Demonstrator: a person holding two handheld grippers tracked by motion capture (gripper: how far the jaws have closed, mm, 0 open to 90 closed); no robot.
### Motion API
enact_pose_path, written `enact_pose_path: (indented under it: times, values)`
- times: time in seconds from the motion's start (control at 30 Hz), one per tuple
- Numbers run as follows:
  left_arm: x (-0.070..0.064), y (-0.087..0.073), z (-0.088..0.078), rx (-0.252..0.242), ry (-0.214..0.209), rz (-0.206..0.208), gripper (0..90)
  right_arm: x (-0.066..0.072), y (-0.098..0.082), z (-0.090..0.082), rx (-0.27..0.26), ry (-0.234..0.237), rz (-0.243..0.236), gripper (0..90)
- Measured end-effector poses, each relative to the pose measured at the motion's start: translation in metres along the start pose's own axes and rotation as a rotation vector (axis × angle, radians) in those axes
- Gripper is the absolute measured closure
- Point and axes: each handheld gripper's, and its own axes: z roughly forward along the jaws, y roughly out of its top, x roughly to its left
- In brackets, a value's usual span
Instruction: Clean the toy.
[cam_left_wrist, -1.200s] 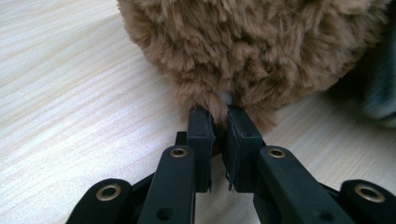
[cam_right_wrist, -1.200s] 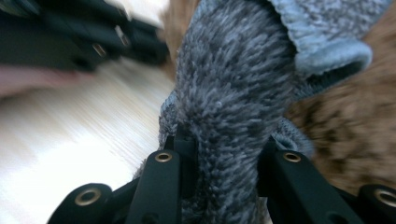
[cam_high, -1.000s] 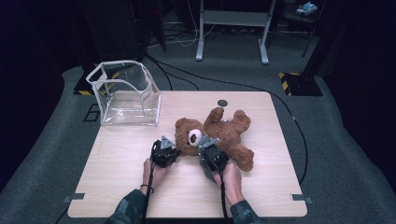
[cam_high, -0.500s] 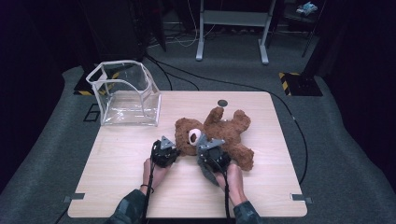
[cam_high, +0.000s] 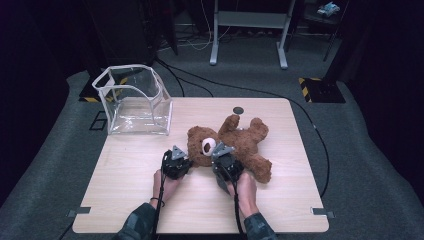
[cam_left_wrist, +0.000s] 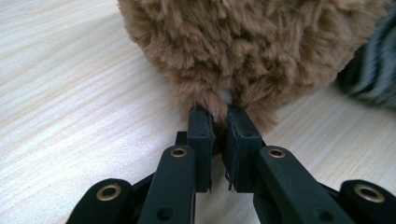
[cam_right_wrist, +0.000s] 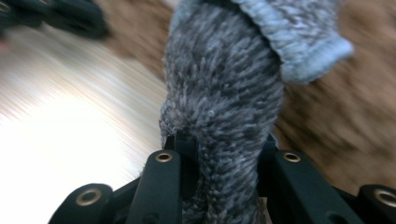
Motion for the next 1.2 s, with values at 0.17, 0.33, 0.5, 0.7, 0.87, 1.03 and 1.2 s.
enact_pose_path:
  times: [0.17,0.33,0.5,0.7,0.87,1.03,1.2]
  values:
    - [0.0,0.0,0.0,-0.001,-0.003,-0.001,81.1,-0.019,-0.017,-0.017,0.001,-0.009,0.031,72.8]
    - [0.001,0.0,0.0,0.002,-0.004,-0.004,81.1,-0.037,-0.034,-0.03,-0.009,-0.034,0.067,72.8]
    - [0.001,0.0,0.0,0.002,-0.004,-0.004,81.1,-0.07,-0.055,-0.044,-0.007,-0.085,0.155,72.8]
    - [0.0,0.0,0.0,-0.002,-0.005,-0.001,81.0,-0.11,-0.084,-0.054,-0.016,-0.158,0.263,72.6]
    - [-0.001,0.0,0.0,0.004,0.011,0.013,75.7,-0.125,-0.097,-0.07,-0.068,-0.187,0.331,72.4]
    - [-0.003,0.0,0.0,0.005,0.026,0.009,59.0,-0.138,-0.105,-0.081,-0.09,-0.199,0.349,72.1]
    - [-0.003,0.0,0.001,0.011,0.016,0.004,44.0,-0.144,-0.111,-0.082,-0.094,-0.192,0.375,72.1]
